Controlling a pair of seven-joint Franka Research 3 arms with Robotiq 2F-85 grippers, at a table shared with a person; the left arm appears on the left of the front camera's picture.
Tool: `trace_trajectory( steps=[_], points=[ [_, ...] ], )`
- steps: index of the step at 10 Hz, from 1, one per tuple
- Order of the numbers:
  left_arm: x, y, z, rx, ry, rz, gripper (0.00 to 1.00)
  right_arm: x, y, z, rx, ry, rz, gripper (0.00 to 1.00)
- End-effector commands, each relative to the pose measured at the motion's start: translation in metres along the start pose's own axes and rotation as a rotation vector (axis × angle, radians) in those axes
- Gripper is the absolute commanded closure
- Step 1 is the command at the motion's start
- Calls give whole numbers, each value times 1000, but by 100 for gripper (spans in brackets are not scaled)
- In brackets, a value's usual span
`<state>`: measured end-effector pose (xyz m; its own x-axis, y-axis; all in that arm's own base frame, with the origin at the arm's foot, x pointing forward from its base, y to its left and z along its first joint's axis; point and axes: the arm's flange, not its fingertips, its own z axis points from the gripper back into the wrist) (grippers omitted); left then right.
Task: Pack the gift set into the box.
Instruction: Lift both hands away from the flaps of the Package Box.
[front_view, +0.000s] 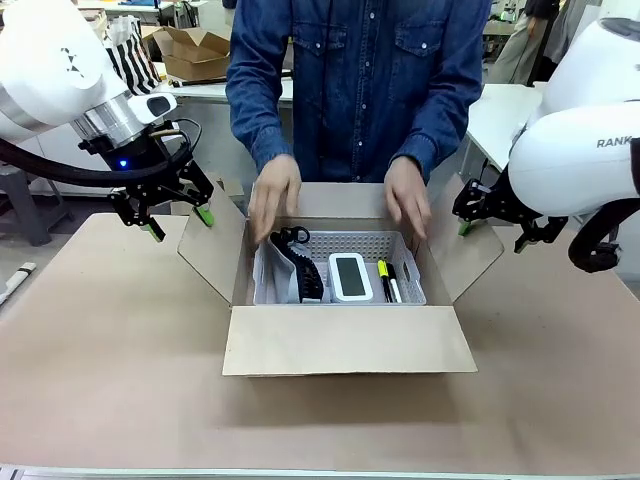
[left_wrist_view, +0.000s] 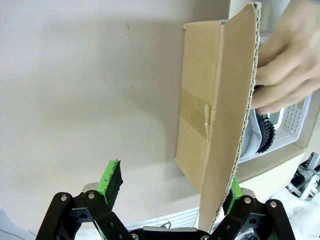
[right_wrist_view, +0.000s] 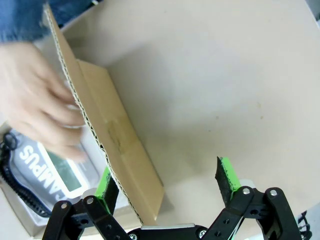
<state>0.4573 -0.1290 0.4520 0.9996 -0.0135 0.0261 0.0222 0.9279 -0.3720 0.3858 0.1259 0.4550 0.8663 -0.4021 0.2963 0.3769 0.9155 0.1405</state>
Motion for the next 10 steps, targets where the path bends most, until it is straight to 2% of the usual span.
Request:
trace_trajectory(
  steps=[1,10],
  points=[
    [0,-1,2,22,-3,13,0,1,2,2,-4,-2,-12,0],
    [0,-1,2,22,-3,13,0,1,2,2,-4,-2,-12,0]
  ],
)
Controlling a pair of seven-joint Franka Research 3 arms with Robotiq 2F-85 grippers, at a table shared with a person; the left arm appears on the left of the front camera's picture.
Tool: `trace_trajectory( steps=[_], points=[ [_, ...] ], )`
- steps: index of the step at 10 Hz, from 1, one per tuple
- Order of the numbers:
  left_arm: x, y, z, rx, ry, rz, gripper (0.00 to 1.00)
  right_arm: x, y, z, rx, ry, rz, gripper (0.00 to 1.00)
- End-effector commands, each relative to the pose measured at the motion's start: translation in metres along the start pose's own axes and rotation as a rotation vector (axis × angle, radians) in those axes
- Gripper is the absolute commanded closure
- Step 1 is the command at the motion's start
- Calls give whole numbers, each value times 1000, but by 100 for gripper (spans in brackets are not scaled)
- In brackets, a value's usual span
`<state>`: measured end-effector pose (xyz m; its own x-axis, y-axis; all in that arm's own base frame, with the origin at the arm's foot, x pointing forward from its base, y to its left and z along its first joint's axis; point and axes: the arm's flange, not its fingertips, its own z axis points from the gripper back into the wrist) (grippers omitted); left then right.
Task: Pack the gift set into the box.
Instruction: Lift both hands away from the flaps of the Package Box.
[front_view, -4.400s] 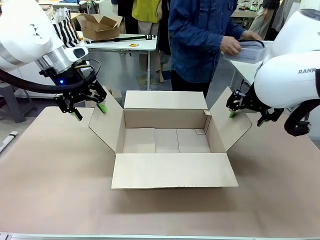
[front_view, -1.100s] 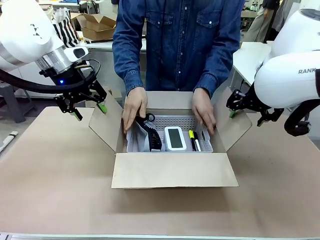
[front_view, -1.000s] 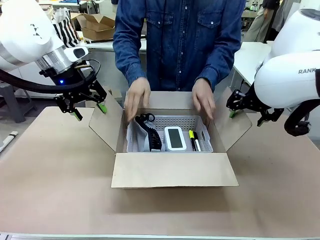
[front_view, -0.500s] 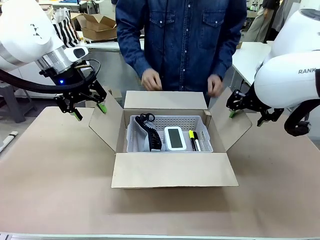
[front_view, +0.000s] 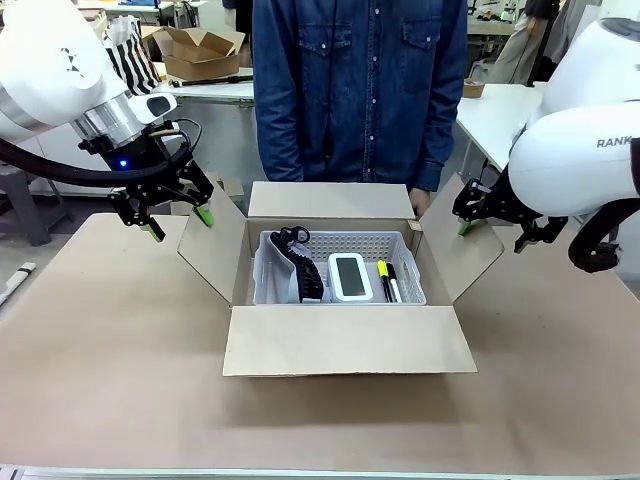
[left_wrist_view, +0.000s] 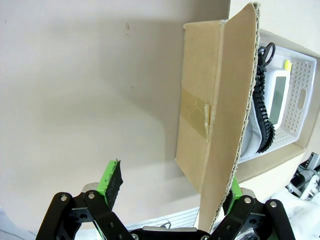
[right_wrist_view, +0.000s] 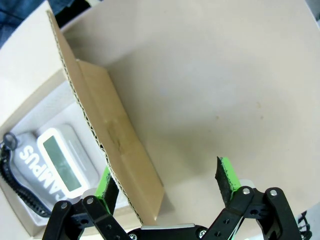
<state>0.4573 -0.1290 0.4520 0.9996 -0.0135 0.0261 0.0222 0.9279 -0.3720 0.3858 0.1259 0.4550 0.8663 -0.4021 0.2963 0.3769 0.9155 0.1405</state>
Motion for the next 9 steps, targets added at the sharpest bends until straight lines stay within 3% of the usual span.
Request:
trace_trajectory(
  steps=[1,9],
  points=[
    [0,-1,2,22,-3,13,0,1,2,2,-4,-2,-12,0],
    [0,-1,2,22,-3,13,0,1,2,2,-4,-2,-12,0]
  ],
)
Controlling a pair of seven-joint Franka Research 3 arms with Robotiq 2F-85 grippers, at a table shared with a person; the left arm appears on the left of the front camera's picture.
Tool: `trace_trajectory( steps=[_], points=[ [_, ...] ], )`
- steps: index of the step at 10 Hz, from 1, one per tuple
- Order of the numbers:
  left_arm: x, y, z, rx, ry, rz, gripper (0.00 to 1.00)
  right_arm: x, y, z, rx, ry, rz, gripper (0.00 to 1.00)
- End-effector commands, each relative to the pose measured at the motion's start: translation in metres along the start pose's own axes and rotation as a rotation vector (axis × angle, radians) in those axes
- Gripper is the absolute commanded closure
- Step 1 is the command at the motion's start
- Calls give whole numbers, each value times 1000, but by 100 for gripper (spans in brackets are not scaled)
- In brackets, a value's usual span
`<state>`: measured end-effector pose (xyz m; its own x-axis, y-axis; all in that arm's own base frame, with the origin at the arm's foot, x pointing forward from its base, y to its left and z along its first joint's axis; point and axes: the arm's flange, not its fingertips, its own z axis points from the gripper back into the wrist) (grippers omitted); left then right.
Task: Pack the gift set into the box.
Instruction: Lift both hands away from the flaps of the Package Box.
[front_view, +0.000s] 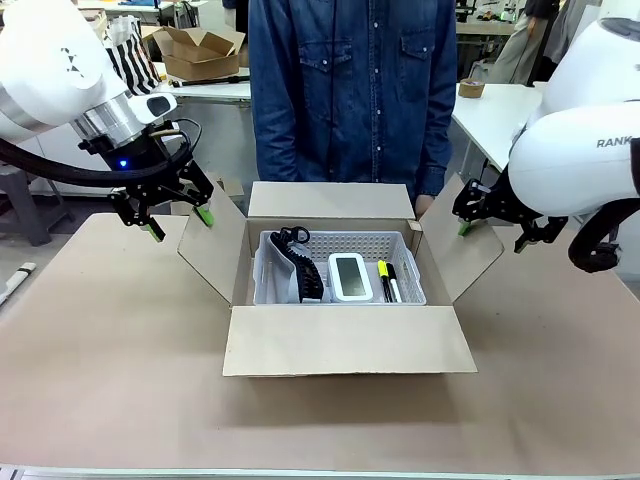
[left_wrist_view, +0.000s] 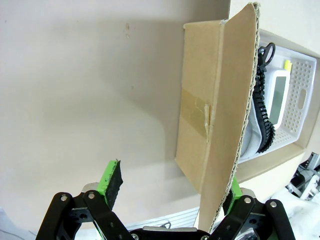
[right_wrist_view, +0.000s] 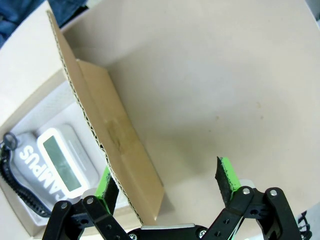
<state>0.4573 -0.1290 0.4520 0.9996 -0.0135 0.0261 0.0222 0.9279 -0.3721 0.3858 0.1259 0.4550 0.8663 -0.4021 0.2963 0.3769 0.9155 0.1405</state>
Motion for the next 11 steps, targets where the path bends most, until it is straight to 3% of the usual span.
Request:
trace_trajectory(
  steps=[1,4,5,6,8,9,10,11],
  points=[
    [0,-1,2,22,-3,13,0,1,2,2,-4,-2,-12,0],
    [0,-1,2,22,-3,13,0,0,0,0,0,0,0,0],
    [0,0,0,0,0,0,0,0,4,14,52,21,22,0],
    [-5,-7,19,-37,5,-63,0,-3,7,41,181,39,83,0],
    [-29,-6,67,-283,-22,-221,0,-24,-6,102,394,48,160,0],
    [-39,2,76,-441,3,-313,0,-32,-18,120,546,145,197,0],
    [-48,16,80,-672,61,-433,0,-39,-39,131,693,245,187,0],
    [-53,30,82,-810,64,-479,0,-43,-67,135,816,336,140,0]
  ],
)
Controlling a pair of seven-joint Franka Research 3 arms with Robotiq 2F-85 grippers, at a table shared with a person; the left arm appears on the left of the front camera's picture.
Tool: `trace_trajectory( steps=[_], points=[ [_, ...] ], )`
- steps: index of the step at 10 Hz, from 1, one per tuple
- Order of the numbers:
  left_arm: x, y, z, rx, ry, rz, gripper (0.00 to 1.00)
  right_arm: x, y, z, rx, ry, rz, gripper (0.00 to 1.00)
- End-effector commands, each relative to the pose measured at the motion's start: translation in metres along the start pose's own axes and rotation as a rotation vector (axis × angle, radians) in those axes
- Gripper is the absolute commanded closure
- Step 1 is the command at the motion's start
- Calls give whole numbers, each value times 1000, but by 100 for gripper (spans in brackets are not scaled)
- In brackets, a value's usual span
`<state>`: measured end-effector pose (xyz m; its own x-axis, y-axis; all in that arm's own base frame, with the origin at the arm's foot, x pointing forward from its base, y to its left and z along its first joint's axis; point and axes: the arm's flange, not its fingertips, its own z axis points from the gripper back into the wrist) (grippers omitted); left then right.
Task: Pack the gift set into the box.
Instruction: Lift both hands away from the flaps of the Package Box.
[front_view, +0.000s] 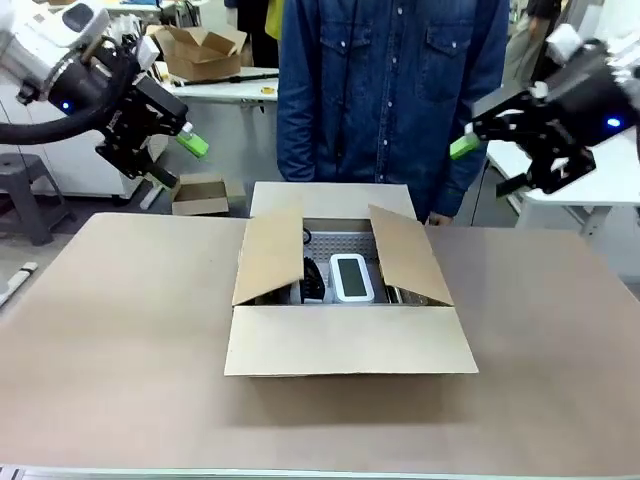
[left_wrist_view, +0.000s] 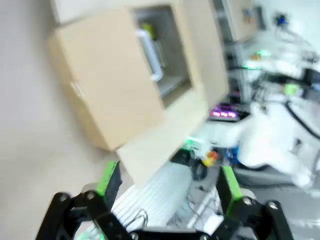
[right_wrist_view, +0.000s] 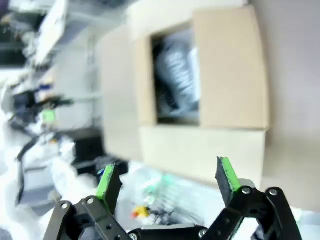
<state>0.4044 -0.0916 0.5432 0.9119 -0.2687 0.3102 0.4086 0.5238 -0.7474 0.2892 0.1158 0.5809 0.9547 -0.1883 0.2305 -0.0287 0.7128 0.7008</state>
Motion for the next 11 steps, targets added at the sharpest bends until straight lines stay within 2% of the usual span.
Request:
trace_trajectory(
  steps=[1,2,3,4,5,11],
  points=[
    [-24,41,8,-361,90,-74,0,-19,-62,35,271,171,-174,0],
    [-28,55,11,-449,72,-64,0,-24,-93,54,403,136,-312,0],
    [-34,74,17,-560,5,-109,0,-15,-137,68,549,110,-490,0],
    [-34,87,16,-519,-87,-1,0,-5,-170,69,599,56,-618,0],
    [-40,47,18,-446,-7,-132,0,-5,-74,76,427,140,-234,0],
    [-40,47,18,-446,-7,-132,0,-5,-74,76,427,140,-234,0]
  ],
)
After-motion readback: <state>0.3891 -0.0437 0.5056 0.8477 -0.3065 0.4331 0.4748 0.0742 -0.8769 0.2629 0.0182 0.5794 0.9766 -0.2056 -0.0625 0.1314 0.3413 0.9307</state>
